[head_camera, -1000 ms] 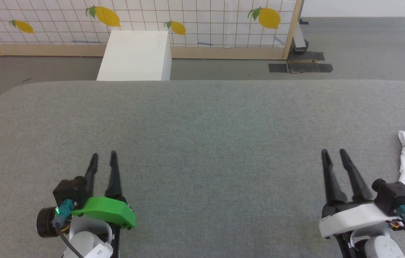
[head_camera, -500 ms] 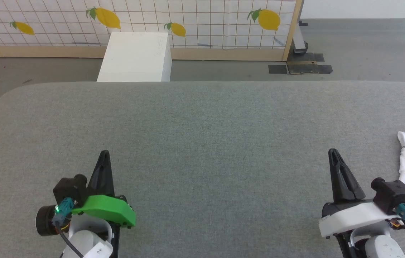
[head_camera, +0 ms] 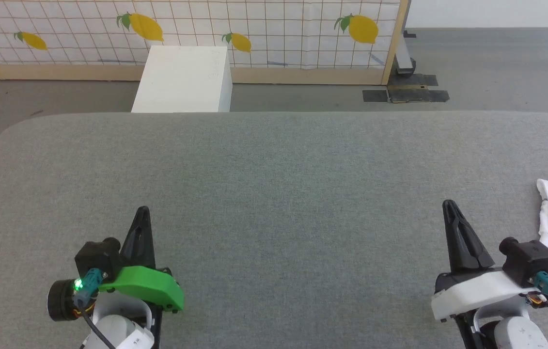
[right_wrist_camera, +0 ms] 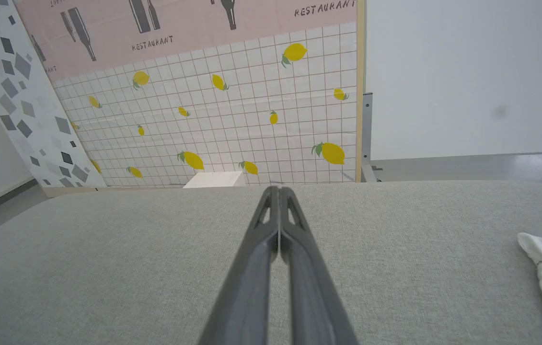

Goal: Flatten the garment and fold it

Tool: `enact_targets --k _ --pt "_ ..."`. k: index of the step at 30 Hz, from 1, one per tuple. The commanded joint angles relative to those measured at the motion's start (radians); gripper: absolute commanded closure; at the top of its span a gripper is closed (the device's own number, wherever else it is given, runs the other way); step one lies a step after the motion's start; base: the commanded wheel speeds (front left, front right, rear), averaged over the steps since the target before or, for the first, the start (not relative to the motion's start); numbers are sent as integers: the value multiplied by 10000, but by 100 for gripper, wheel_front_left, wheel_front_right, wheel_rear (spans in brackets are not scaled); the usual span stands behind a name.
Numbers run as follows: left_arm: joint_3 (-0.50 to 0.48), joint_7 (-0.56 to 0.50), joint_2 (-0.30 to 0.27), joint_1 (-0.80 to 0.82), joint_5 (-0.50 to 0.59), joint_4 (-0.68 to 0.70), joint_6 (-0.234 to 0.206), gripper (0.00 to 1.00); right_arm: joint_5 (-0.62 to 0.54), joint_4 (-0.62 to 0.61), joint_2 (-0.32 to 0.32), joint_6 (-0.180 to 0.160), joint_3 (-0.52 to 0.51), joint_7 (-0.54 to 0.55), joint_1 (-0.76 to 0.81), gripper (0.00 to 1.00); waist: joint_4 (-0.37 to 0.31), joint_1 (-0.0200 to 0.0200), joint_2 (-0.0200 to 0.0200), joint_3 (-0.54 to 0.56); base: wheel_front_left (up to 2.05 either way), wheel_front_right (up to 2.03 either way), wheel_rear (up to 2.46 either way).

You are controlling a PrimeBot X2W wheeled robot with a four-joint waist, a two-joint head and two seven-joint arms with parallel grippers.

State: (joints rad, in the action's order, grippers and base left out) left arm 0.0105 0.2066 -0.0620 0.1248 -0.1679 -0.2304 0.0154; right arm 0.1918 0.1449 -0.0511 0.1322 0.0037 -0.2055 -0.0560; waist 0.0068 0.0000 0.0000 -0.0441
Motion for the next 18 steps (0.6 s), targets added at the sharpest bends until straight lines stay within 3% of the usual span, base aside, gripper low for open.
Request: enact_targets --k 1,18 --pt "-20 -60 26 -111 74 101 -34 100 -104 -87 2 -3 -1 56 122 100 -1 0 0 6 0 0 0" --pt "-34 -406 42 -307 351 481 -54 100 -417 -322 3 -5 -7 400 197 100 -13 0 0 81 0 0 0"
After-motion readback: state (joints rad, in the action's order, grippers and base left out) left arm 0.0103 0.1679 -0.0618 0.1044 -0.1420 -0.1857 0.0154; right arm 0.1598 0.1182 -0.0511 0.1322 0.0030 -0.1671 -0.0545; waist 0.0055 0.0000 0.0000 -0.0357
